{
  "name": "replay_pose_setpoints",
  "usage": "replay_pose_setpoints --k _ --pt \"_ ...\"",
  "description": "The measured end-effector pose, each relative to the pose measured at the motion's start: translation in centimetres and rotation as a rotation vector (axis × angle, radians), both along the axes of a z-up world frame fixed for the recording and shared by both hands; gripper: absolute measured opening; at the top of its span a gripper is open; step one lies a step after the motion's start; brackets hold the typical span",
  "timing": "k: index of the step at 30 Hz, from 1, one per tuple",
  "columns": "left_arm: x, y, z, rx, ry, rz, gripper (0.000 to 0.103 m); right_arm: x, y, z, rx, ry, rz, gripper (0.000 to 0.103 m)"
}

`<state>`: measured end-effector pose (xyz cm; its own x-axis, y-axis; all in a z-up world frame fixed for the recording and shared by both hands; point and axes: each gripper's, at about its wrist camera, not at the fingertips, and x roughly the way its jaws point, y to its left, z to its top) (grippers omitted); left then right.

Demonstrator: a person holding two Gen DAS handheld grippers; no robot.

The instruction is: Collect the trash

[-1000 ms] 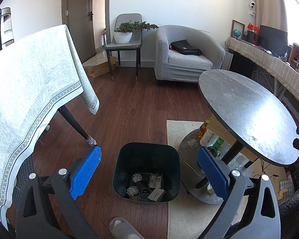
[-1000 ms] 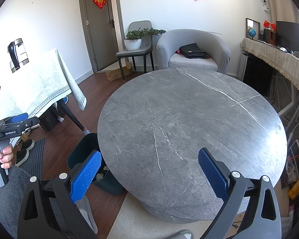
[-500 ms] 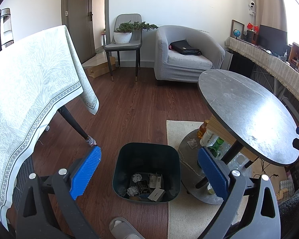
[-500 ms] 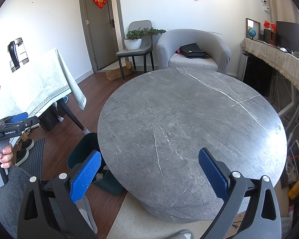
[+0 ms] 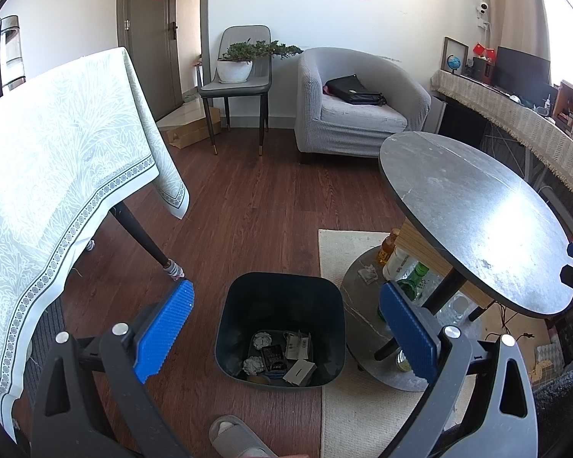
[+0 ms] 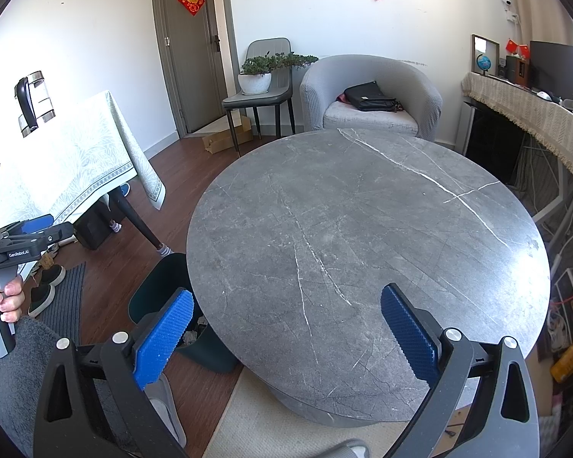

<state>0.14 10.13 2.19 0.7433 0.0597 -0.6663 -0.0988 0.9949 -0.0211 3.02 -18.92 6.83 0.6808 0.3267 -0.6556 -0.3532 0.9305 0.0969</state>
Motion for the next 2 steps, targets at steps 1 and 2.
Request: replay_pose_setpoints --k 1,2 --pt "0.03 0.01 -0.02 -0.002 0.001 0.001 0.099 0.00 0.00 0.00 0.000 0.000 0.000 0.099" --pt "0.05 0.06 -0.01 -0.003 0.001 0.002 0.099 0.00 -0.01 0.01 0.000 0.000 0.000 0.099"
